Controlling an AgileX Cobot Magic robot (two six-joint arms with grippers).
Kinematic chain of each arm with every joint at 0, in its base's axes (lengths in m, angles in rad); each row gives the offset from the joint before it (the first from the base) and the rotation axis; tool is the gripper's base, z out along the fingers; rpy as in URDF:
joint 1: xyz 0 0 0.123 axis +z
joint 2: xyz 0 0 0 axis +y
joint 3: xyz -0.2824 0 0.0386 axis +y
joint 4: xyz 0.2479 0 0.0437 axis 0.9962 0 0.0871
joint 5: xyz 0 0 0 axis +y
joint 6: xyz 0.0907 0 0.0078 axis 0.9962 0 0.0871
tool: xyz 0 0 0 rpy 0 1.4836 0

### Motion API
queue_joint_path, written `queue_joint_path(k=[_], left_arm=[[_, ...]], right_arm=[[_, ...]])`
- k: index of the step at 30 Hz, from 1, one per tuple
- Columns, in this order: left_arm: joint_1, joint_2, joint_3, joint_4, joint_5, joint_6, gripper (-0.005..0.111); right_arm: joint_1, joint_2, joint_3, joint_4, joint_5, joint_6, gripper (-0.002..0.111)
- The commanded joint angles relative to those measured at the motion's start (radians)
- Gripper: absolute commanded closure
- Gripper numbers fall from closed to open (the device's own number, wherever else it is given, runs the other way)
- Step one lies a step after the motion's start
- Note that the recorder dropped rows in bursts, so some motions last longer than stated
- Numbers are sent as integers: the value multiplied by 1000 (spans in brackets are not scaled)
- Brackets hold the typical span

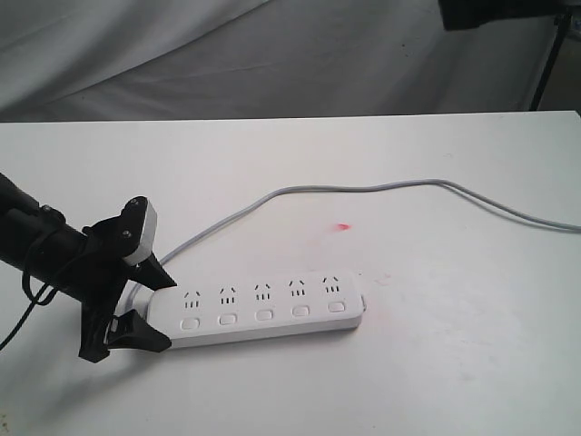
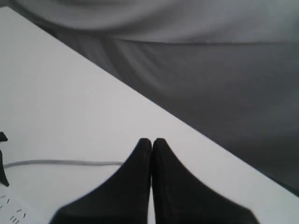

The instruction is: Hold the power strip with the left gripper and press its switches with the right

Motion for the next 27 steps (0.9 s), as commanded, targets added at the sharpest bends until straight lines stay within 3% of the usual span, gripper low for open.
queue_joint_path(k=[1, 5, 27], left_arm=[[-1, 0, -2, 1, -33, 5, 107], [-1, 0, -2, 1, -33, 5, 107], [-1, 0, -2, 1, -33, 5, 107]], right_arm=[[-1, -105, 4, -22, 11, 5, 108], [1, -180, 4, -13, 90, 18, 108], [1, -257, 4, -13, 92, 18, 108]])
